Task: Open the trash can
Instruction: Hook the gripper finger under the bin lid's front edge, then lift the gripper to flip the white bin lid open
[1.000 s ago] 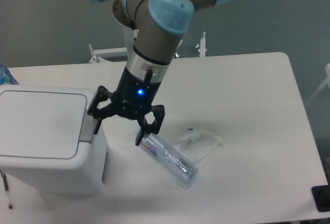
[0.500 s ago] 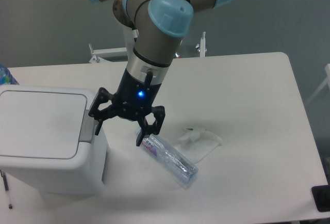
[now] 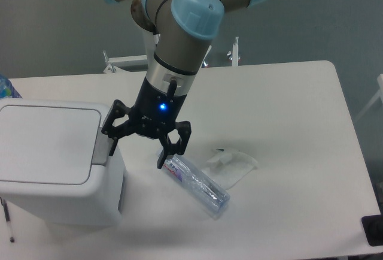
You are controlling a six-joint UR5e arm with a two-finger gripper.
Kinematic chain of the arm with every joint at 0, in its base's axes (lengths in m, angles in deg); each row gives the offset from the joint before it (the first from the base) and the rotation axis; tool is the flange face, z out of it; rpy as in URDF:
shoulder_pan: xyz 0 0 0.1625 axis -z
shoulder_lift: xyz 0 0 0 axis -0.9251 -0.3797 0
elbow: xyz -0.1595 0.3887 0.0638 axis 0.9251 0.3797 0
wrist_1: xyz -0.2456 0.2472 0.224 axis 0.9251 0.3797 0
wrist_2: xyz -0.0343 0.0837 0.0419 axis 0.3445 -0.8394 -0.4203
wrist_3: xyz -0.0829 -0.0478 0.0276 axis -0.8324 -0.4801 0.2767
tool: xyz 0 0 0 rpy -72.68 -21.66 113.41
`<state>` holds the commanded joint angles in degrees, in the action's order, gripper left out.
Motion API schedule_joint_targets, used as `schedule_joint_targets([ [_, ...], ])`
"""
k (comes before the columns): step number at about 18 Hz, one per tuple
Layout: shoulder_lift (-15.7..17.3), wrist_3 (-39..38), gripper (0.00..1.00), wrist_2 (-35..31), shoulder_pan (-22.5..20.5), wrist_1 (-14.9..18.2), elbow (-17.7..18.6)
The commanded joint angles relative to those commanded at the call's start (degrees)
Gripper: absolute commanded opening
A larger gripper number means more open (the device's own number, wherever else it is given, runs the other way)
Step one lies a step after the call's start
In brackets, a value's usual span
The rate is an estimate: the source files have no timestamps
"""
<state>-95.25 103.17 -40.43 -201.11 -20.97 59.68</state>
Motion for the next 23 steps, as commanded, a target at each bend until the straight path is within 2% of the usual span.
schedule_joint_targets([
  [12,0.09,0.00,1.00,-0.09,0.00,-0.18,0.09],
  [16,0.09,0.00,1.00,-2.81,0.09,0.00,0.09],
  [23,0.00,-0.09,1.00,-2.81,0.44,0.00,0.09],
])
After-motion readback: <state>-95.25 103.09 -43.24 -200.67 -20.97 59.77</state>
